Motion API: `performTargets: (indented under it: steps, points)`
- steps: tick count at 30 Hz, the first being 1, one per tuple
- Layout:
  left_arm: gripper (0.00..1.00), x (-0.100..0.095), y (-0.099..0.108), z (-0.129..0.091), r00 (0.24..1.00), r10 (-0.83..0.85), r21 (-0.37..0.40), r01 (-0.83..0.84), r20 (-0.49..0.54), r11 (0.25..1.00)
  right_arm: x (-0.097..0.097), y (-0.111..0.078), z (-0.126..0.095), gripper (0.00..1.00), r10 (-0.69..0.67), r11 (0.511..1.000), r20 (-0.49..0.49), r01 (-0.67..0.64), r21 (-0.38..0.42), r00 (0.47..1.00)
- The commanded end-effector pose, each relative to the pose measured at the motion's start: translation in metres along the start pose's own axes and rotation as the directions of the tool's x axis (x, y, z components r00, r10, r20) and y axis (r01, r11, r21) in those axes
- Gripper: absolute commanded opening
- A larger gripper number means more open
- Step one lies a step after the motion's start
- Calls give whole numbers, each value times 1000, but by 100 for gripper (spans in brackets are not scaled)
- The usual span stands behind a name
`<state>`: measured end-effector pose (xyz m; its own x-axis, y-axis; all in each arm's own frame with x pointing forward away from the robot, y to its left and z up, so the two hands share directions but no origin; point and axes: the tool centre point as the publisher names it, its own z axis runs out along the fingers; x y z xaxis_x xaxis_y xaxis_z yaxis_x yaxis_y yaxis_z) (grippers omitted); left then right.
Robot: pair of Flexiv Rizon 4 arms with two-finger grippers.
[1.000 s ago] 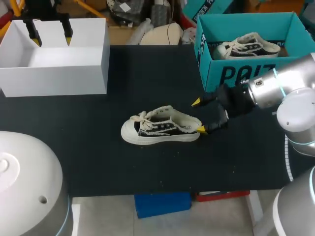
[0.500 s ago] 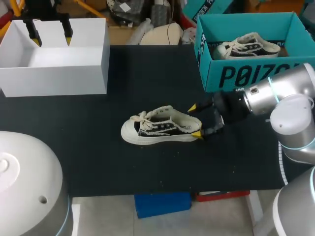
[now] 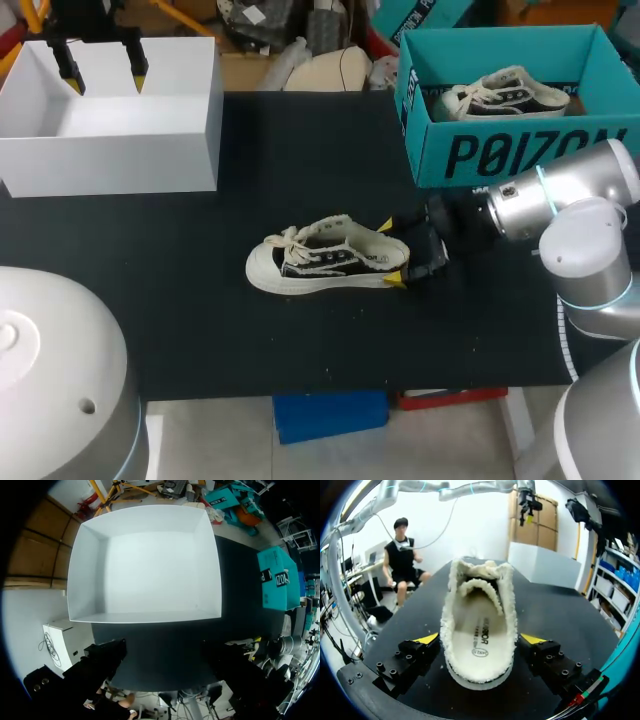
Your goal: Take the shoe out of the shoebox, open the shoe tongue, remove and reinsert the insole, then place the shoe into the shoebox
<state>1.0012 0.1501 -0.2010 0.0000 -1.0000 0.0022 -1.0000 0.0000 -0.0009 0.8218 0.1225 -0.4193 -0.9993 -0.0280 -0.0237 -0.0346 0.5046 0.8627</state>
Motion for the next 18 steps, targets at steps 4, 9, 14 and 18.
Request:
performTargets:
  steps: [4,9,14,18]
  points:
    - [100,0,0,-1,1000,0,-1,0,1,1000,-1,-7,6,100,10,1000,-3,-10,-5,1000]
    - [100,0,0,-1,1000,0,-1,0,1,1000,-1,-10,10,100,18,1000,-12,-18,-12,1000]
    - [100,0,0,-1,1000,0,-1,0,1,1000,-3,-10,13,100,16,1000,-13,-16,-15,1000]
    - [100,0,0,-1,1000,0,-1,0,1,1000,-6,-9,14,100,11,1000,-18,-11,-12,1000]
